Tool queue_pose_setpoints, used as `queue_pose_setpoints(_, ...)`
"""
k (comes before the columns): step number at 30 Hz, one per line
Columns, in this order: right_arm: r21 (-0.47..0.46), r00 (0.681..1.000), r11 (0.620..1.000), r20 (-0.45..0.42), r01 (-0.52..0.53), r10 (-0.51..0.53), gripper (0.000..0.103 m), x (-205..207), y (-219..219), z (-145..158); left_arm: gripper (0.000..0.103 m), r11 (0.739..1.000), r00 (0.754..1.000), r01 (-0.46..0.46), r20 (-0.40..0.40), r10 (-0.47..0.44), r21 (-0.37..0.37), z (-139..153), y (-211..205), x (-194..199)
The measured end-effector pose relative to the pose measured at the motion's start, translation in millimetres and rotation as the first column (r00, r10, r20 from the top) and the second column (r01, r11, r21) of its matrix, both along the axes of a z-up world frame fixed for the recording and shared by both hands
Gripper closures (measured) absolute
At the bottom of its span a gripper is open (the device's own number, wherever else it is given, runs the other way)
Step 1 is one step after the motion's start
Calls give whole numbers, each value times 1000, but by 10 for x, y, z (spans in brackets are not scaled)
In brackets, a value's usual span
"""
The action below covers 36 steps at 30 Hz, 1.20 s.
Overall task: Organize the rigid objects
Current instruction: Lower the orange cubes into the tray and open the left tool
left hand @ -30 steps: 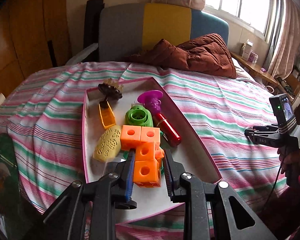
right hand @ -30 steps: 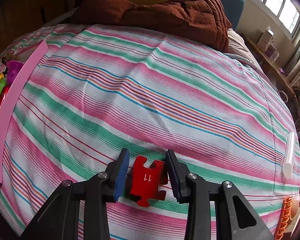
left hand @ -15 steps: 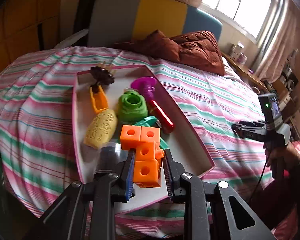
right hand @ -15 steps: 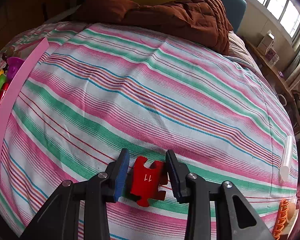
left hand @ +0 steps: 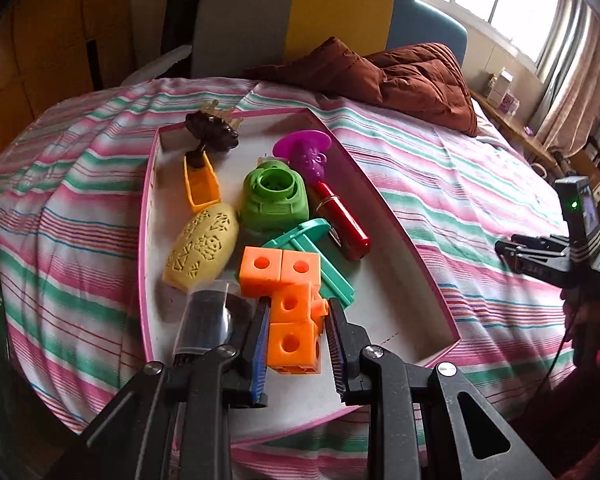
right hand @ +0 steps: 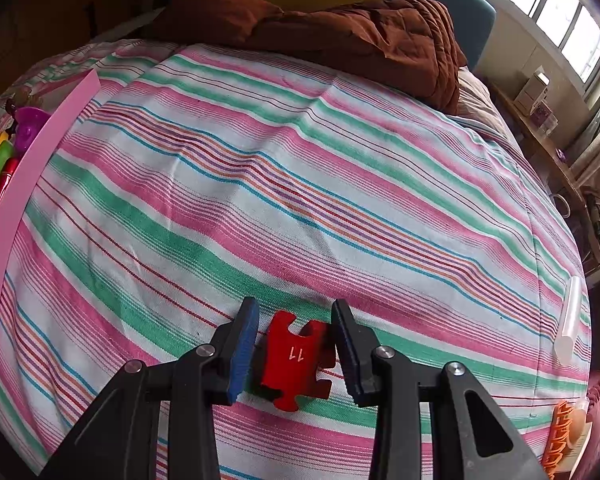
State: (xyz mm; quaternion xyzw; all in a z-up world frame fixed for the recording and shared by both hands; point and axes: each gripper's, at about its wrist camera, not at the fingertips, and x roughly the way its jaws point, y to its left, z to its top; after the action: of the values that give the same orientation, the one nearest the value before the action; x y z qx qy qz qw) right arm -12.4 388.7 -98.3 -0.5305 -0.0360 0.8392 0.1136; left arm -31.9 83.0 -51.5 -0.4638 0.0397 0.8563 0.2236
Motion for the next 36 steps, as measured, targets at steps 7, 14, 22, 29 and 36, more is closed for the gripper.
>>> queue_pose_setpoints(7, 2, 1000, 1000, 1, -1, 1, 66, 1, -5, 1, 76, 999, 998, 16, -60, -18, -40, -33, 55, 70)
queue_pose_setpoints(14, 5, 1000, 1000, 2, -2, 2, 66, 4, -6, 3, 76, 998, 993, 24, -112, -30, -59, -51, 69, 113)
queue_pose_setpoints(22, 7, 1000, 1000, 3, -4, 4, 66, 9, -8, 10, 77, 999, 991, 33, -125, -38, -41, 19, 103, 139)
queue_pose_setpoints(29, 7, 1000, 1000, 3, -4, 4, 66, 7, -11, 9, 76, 999, 993, 21, -112, -24, -30, -45, 105, 152)
queue_pose_setpoints(36, 8, 1000, 1000, 3, -5, 5, 66, 5, -12, 9, 71, 1000, 992, 12, -124, -14, -12, 19, 30, 163)
